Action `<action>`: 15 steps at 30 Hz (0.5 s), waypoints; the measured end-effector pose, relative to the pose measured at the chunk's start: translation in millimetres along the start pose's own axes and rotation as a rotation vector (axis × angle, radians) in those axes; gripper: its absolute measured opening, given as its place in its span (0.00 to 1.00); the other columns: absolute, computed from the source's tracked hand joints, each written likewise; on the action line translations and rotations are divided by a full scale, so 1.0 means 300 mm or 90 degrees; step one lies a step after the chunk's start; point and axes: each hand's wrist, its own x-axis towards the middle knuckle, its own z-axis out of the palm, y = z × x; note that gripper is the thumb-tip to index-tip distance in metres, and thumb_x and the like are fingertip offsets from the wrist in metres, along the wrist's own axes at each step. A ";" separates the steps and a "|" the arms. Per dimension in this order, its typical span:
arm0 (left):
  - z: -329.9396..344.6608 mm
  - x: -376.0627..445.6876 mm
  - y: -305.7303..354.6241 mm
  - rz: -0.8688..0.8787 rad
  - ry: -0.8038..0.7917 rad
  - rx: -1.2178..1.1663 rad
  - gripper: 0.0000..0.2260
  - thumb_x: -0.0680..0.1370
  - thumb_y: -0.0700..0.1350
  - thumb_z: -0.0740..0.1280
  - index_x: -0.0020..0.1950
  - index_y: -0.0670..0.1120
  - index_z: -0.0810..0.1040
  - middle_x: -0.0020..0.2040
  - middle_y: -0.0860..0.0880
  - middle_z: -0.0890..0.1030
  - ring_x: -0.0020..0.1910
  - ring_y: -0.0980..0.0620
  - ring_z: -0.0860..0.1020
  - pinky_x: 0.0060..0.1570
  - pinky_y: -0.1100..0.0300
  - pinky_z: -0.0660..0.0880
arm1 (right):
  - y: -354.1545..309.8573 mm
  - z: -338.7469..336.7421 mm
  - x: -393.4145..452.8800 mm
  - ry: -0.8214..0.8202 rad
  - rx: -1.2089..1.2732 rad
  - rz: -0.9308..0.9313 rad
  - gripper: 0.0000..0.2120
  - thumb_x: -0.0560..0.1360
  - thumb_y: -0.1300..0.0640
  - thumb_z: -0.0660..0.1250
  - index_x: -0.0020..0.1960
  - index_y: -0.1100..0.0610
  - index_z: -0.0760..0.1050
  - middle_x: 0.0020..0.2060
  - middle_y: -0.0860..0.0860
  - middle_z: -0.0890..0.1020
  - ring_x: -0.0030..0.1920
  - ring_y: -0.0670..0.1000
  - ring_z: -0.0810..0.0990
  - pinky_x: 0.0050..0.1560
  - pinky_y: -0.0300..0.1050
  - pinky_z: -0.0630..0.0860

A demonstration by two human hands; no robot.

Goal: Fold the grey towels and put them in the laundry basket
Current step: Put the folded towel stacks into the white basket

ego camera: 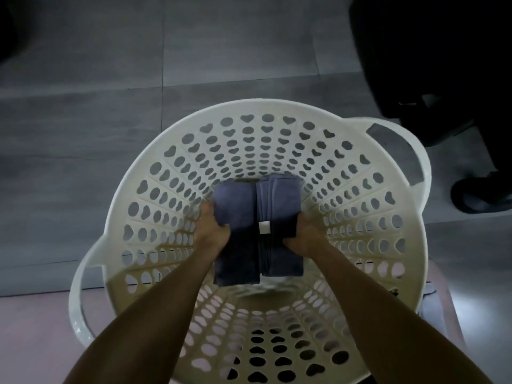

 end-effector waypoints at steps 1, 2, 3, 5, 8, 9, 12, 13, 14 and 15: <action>0.003 0.004 0.008 -0.002 0.006 -0.010 0.31 0.75 0.37 0.66 0.76 0.44 0.60 0.71 0.40 0.68 0.69 0.40 0.69 0.68 0.48 0.67 | 0.000 -0.009 -0.015 0.010 -0.018 -0.022 0.42 0.73 0.54 0.71 0.76 0.63 0.50 0.66 0.62 0.71 0.64 0.60 0.73 0.63 0.52 0.71; 0.005 -0.002 -0.003 0.005 0.004 0.022 0.32 0.75 0.37 0.66 0.76 0.45 0.58 0.71 0.40 0.67 0.68 0.39 0.69 0.66 0.48 0.69 | 0.012 0.001 -0.011 0.023 -0.021 -0.048 0.42 0.73 0.56 0.71 0.77 0.63 0.48 0.69 0.62 0.68 0.66 0.60 0.71 0.64 0.51 0.70; -0.003 -0.022 -0.004 0.021 -0.004 0.116 0.34 0.75 0.38 0.66 0.78 0.46 0.55 0.73 0.39 0.63 0.69 0.38 0.67 0.64 0.46 0.69 | 0.013 0.002 -0.017 0.034 -0.048 -0.079 0.45 0.73 0.56 0.71 0.78 0.62 0.45 0.73 0.61 0.61 0.70 0.61 0.66 0.67 0.51 0.68; -0.009 -0.045 0.006 0.157 -0.054 0.328 0.39 0.75 0.44 0.67 0.79 0.48 0.47 0.78 0.39 0.47 0.76 0.36 0.54 0.70 0.42 0.61 | 0.013 0.015 -0.014 0.076 -0.161 -0.140 0.51 0.72 0.55 0.72 0.78 0.56 0.37 0.77 0.58 0.44 0.76 0.61 0.50 0.72 0.55 0.61; 0.030 -0.045 -0.009 0.326 -0.222 0.506 0.50 0.71 0.58 0.70 0.79 0.48 0.38 0.77 0.42 0.32 0.76 0.38 0.34 0.75 0.39 0.43 | -0.001 0.042 0.005 0.097 -0.349 -0.262 0.54 0.69 0.46 0.73 0.79 0.56 0.39 0.78 0.59 0.40 0.77 0.63 0.41 0.74 0.62 0.54; 0.039 -0.037 -0.018 0.330 -0.265 0.546 0.54 0.69 0.62 0.71 0.79 0.48 0.37 0.77 0.42 0.31 0.75 0.38 0.32 0.75 0.38 0.43 | -0.003 0.054 0.020 0.102 -0.392 -0.283 0.55 0.67 0.43 0.74 0.79 0.58 0.43 0.78 0.61 0.45 0.77 0.64 0.44 0.74 0.63 0.55; 0.056 0.032 -0.047 0.310 -0.301 0.610 0.66 0.59 0.67 0.76 0.77 0.47 0.32 0.76 0.43 0.29 0.74 0.37 0.31 0.73 0.39 0.41 | -0.009 0.082 0.063 0.104 -0.449 -0.293 0.62 0.59 0.40 0.78 0.78 0.62 0.46 0.77 0.62 0.51 0.77 0.64 0.49 0.73 0.62 0.55; 0.055 0.055 -0.051 0.306 -0.309 0.628 0.68 0.57 0.68 0.77 0.76 0.47 0.30 0.75 0.43 0.28 0.74 0.37 0.30 0.73 0.40 0.40 | -0.012 0.096 0.075 0.108 -0.462 -0.303 0.63 0.60 0.40 0.78 0.78 0.63 0.43 0.78 0.61 0.48 0.77 0.63 0.46 0.74 0.61 0.52; 0.057 0.075 -0.054 0.305 -0.313 0.641 0.70 0.57 0.68 0.77 0.76 0.46 0.28 0.75 0.42 0.27 0.73 0.36 0.29 0.73 0.40 0.39 | -0.014 0.113 0.089 0.104 -0.463 -0.304 0.63 0.62 0.40 0.77 0.78 0.63 0.41 0.78 0.61 0.45 0.78 0.62 0.43 0.75 0.60 0.49; 0.062 0.093 -0.062 0.306 -0.309 0.646 0.70 0.56 0.68 0.77 0.75 0.46 0.28 0.75 0.42 0.27 0.73 0.35 0.29 0.72 0.39 0.38 | -0.020 0.123 0.098 0.107 -0.454 -0.303 0.62 0.63 0.41 0.77 0.78 0.62 0.39 0.78 0.60 0.42 0.78 0.61 0.41 0.76 0.59 0.46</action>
